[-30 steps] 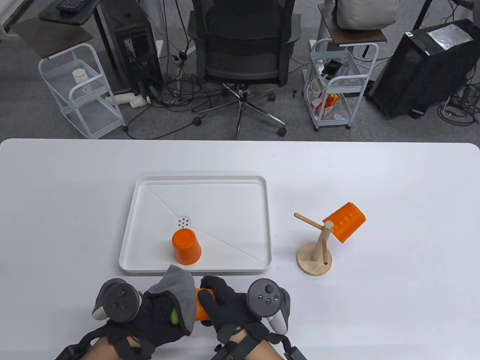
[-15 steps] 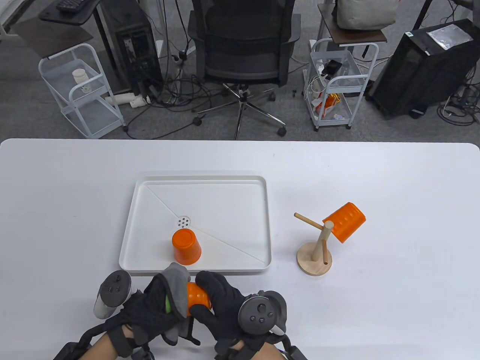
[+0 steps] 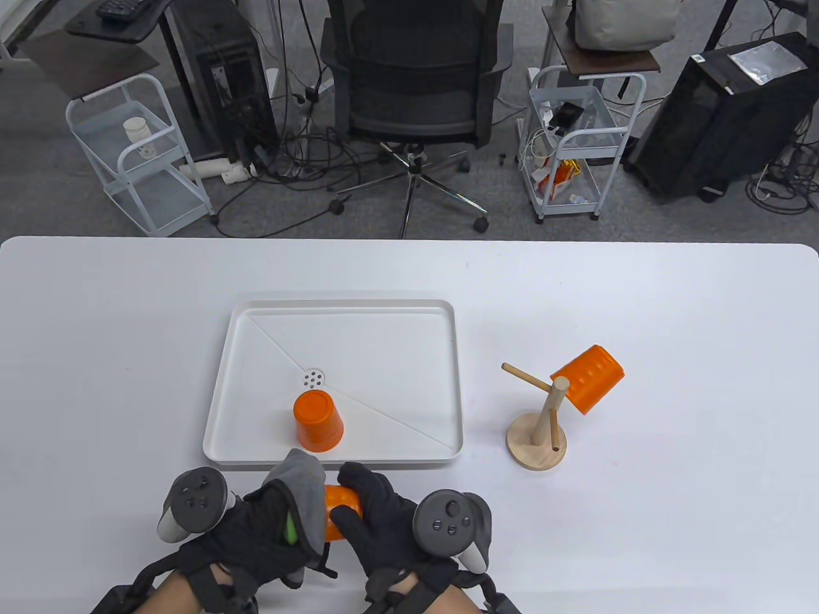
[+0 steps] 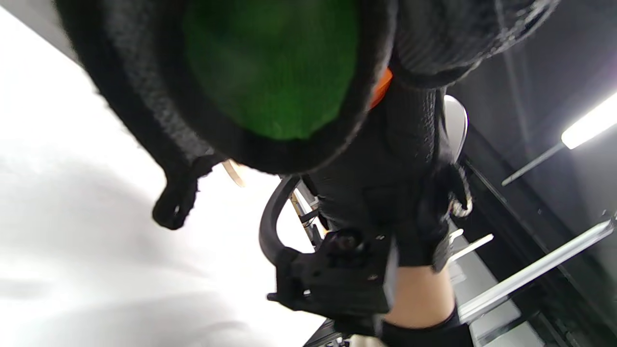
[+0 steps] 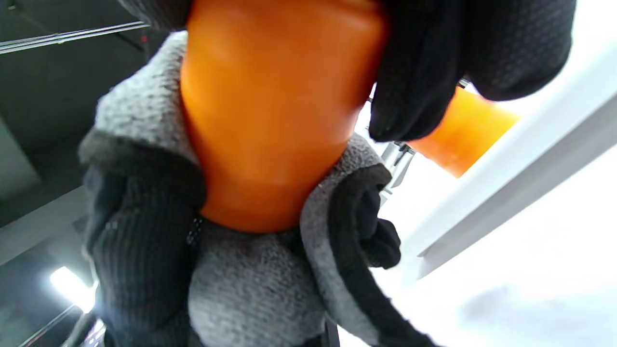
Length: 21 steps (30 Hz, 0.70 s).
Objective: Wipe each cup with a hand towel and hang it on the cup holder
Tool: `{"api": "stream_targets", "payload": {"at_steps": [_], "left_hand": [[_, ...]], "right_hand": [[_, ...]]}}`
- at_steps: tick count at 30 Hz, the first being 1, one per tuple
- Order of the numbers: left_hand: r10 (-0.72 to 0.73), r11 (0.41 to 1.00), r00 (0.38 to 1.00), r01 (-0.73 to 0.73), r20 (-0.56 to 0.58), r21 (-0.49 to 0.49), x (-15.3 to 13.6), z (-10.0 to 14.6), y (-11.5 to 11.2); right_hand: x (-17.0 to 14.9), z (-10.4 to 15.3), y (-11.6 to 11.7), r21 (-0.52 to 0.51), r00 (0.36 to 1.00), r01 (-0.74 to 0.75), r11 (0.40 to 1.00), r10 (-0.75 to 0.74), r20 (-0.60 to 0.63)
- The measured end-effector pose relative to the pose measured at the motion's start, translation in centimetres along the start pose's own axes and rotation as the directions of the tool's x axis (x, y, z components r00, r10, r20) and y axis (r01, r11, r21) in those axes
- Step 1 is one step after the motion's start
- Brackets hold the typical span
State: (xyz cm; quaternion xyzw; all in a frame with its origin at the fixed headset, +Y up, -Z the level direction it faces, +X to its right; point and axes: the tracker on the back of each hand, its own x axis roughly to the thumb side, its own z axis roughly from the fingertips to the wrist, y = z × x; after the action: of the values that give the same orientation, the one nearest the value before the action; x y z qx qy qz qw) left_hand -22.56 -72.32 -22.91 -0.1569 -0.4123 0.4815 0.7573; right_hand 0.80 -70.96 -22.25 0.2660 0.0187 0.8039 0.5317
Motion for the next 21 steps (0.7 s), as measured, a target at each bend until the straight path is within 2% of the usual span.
{"api": "stream_targets", "payload": {"at_steps": [5, 9, 14, 21], "left_hand": [[-0.182, 0.983, 0.983, 0.182, 0.017, -0.036, 1.0, 0.0, -0.4], [-0.214, 0.976, 0.977, 0.215, 0.016, -0.038, 1.1, 0.0, -0.6], [-0.126, 0.992, 0.992, 0.126, 0.002, 0.003, 0.6, 0.0, -0.3], [0.038, 0.998, 0.999, -0.038, -0.007, 0.044, -0.4, 0.1, 0.2]], "right_hand": [[-0.9, -0.1, -0.1, 0.026, 0.989, 0.087, 0.996, -0.083, -0.122], [-1.2, -0.1, -0.2, 0.027, 0.982, 0.111, 0.993, -0.105, -0.155], [-0.8, -0.1, -0.1, 0.008, 0.997, 0.054, 0.998, -0.054, -0.057], [0.5, 0.1, 0.1, -0.027, 0.983, -0.12, 0.992, 0.123, 0.139]]}}
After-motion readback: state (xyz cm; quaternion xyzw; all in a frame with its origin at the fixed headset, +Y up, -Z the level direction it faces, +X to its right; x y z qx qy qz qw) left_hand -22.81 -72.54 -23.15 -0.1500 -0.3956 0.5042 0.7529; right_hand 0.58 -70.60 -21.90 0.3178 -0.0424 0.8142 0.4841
